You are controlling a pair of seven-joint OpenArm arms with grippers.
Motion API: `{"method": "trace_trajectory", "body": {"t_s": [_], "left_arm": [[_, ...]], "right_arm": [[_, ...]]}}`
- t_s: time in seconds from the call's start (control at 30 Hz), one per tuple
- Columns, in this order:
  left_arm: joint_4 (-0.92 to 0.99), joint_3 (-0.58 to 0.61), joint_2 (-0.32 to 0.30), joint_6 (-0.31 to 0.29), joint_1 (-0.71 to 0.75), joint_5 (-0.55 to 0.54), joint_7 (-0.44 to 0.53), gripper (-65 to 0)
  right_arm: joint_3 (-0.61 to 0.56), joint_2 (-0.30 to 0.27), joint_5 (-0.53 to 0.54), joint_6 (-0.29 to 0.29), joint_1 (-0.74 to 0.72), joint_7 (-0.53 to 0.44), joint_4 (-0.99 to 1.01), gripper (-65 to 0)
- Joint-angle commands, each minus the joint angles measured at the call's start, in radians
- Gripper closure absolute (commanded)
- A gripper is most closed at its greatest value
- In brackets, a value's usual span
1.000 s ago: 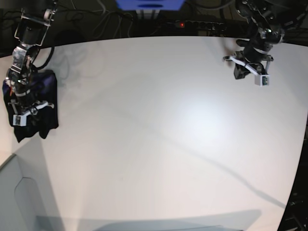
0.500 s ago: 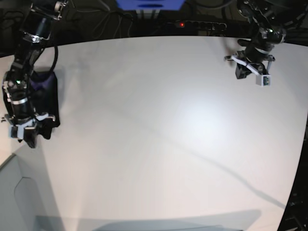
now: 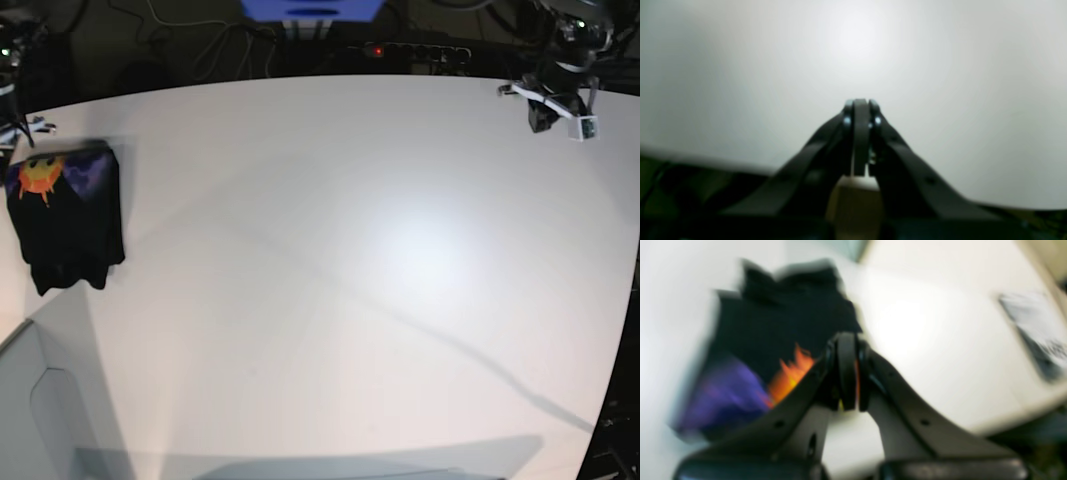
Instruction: Fold the T-shirt properly
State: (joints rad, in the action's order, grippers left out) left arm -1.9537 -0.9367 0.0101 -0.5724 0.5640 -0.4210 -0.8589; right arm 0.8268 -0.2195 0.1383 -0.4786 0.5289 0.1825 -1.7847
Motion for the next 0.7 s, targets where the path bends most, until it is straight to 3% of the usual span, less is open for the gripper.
{"method": "trace_trajectory", "body": {"t_s": [0.0, 0.13, 0.3, 0.47, 0.57, 0.67], "left_arm": [[-0.013, -0.021, 0.003, -0.002, 0.032, -0.006, 0.01, -0.3], [0.038, -0.074, 0.05, -0.002, 0.133, -0.012, 0.011, -0.3], [0.287, -0.075, 0.075, -0.002, 0.195, -0.009, 0.011, -0.3], [0.63, -0.071, 0.021, 0.004, 0.15, -0.006, 0.013, -0.3], [0.85, -0.069, -0.011, 0.007, 0.086, 0.003, 0.019, -0.3], [1.049, -0.069, -0.026, 0.007, 0.012, 0.067, 0.129, -0.3]], "right_arm": [[0.027, -0.013, 0.011, 0.005, 0.052, -0.018, -0.005, 0.0], [0.084, 0.019, 0.011, 0.005, 0.218, -0.001, 0.09, 0.0], [0.088, -0.005, 0.014, -0.001, 0.234, 0.174, 0.443, 0.0], [0.001, -0.053, 0.014, -0.142, 0.182, 0.064, 0.899, 0.0], [-0.054, -0.06, 0.014, -0.147, 0.118, -0.005, 1.107, 0.0], [-0.113, -0.077, 0.014, -0.147, 0.044, -0.054, 1.265, 0.0]]}}
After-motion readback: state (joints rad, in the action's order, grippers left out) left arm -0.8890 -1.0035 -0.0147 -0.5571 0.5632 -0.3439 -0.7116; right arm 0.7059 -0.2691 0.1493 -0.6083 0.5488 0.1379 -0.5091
